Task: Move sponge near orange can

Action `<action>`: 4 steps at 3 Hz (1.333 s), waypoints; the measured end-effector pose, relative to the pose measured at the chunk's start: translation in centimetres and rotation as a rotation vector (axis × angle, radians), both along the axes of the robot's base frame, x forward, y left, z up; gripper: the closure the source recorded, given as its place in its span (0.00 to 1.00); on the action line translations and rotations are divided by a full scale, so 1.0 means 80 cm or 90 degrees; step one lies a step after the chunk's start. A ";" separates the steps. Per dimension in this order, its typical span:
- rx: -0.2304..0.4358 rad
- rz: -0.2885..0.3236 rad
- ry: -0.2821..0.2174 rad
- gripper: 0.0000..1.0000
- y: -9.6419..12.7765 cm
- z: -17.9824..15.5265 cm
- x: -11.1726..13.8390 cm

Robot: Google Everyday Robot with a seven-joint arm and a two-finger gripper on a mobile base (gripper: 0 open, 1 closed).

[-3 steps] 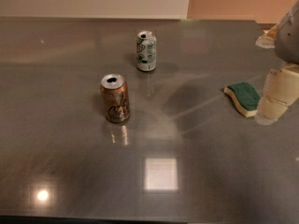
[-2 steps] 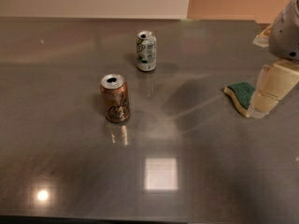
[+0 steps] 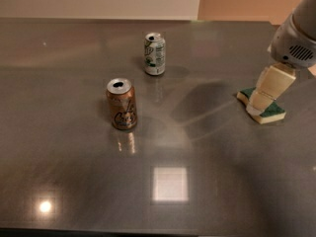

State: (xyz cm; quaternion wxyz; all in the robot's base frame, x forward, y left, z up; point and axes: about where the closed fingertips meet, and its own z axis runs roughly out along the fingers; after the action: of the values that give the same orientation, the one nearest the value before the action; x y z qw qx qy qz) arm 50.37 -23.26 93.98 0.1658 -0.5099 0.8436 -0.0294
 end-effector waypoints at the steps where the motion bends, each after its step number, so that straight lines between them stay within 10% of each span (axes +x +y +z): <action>1: 0.008 -0.097 0.001 0.00 -0.024 -0.019 0.022; 4: 0.023 -0.288 0.064 0.00 -0.068 -0.083 0.051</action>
Offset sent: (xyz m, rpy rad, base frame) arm 0.0462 -0.0498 -0.0493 0.0485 0.0482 -0.4226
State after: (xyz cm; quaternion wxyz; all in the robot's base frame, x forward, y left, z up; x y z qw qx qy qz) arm 54.46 -28.71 87.37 0.1216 -0.3060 0.9439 -0.0255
